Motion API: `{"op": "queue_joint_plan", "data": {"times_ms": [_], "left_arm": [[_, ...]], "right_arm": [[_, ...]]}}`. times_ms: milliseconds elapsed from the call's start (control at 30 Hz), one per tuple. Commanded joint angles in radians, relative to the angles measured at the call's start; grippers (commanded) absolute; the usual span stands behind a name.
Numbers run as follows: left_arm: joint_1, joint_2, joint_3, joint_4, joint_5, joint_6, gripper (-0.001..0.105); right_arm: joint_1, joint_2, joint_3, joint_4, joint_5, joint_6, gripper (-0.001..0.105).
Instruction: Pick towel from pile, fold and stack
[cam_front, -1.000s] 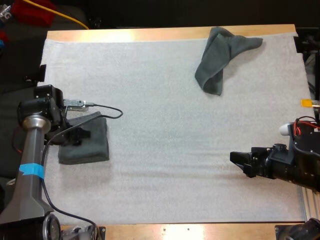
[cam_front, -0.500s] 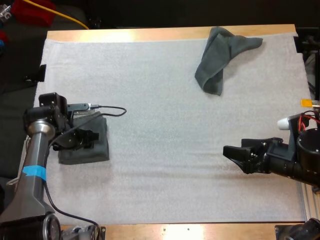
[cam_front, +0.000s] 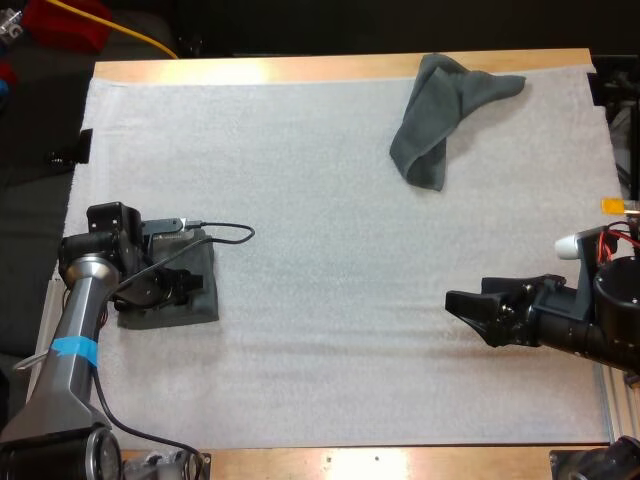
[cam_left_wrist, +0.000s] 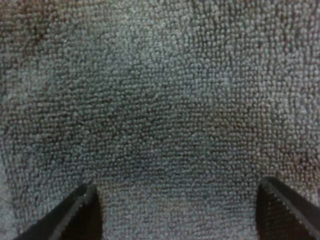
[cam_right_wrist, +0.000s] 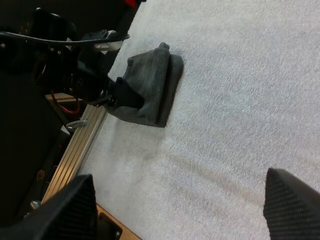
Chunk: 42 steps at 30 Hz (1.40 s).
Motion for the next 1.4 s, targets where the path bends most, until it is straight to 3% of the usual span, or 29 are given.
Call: {"op": "queue_joint_plan", "data": {"times_ms": [0,333,533,967,1133,1367], "left_arm": [[-0.003,-0.001,-0.005,-0.006,0.0,-0.011,0.063],[-0.003,-0.001,-0.171,-0.014,0.037,-0.011,0.063],[-0.003,0.044,-0.174,-0.097,0.037,-0.03,0.063],[-0.003,0.204,-0.175,-0.138,0.085,-0.035,0.063],[-0.003,0.188,-0.211,-0.06,0.146,-0.035,0.063],[-0.003,0.088,-0.27,0.019,0.15,-0.031,0.063]], "right_arm": [[0.003,-0.004,-0.006,-0.008,-0.009,-0.003,0.068],[0.003,-0.004,-0.006,-0.008,-0.009,0.004,0.068],[0.003,-0.004,-0.006,-0.008,-0.009,0.004,0.068],[0.003,-0.004,-0.002,-0.007,-0.008,0.019,0.068],[0.003,-0.004,-0.003,-0.004,-0.005,0.019,0.068],[0.003,-0.004,-0.003,-0.002,-0.002,0.019,0.068]]}}
